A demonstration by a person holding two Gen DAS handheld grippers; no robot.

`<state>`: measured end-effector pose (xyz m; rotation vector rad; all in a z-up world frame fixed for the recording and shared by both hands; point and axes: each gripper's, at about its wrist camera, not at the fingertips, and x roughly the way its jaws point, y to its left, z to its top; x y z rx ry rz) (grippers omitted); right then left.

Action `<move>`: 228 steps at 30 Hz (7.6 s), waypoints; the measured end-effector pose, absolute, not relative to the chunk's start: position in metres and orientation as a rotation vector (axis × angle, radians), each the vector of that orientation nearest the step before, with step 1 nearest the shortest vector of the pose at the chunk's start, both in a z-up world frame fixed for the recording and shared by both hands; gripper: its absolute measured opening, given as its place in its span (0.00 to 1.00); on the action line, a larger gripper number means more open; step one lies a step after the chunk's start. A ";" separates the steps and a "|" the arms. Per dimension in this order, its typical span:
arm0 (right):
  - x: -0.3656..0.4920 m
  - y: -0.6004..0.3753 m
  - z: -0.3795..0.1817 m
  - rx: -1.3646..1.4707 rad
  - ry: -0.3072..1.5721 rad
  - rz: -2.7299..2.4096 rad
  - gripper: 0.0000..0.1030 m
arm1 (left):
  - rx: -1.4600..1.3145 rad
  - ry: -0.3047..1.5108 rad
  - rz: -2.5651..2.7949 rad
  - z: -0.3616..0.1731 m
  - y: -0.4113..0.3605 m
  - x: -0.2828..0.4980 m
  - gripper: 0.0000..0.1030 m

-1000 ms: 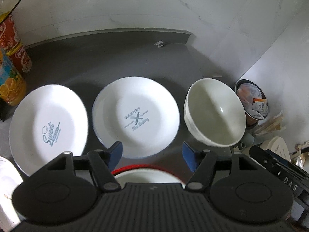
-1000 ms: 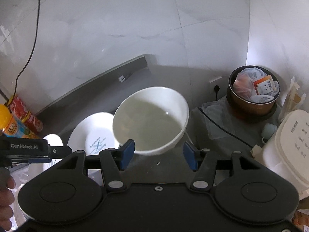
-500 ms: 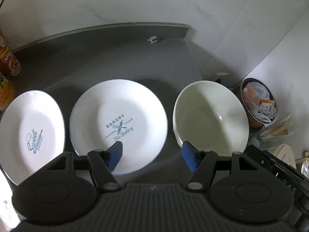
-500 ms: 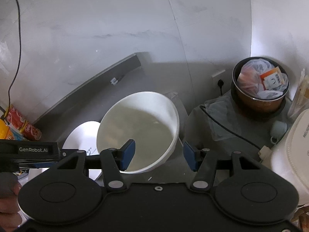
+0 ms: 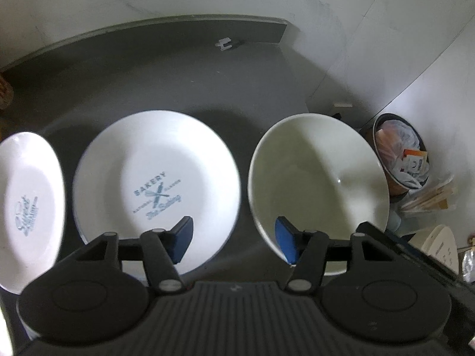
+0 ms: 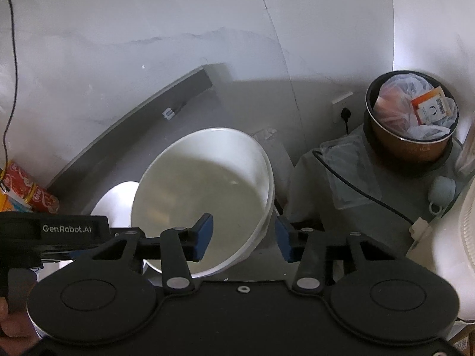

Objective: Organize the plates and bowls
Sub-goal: 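Move both tools to the second white bowl and close them on its rim, then lift the second white bowl with both tools over the bowl stack, then lower the second white bowl onto the stack and open both tools, then move both tools back toward the white plates on the counter, then close both tools on the rim of the white 'Sweet' plate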

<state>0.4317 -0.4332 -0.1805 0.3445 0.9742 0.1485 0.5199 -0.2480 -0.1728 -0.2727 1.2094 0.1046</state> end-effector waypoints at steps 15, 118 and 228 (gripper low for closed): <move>0.447 -0.431 -0.198 0.312 0.999 0.139 0.19 | -0.360 1.239 0.064 -0.202 -0.250 0.542 0.09; 0.274 -0.294 -0.130 0.197 1.039 0.125 0.23 | -0.427 1.261 -0.070 -0.140 -0.112 0.334 0.15; 0.426 -0.096 -0.225 0.152 1.227 0.004 0.28 | -0.659 1.159 0.189 -0.237 0.127 0.405 0.13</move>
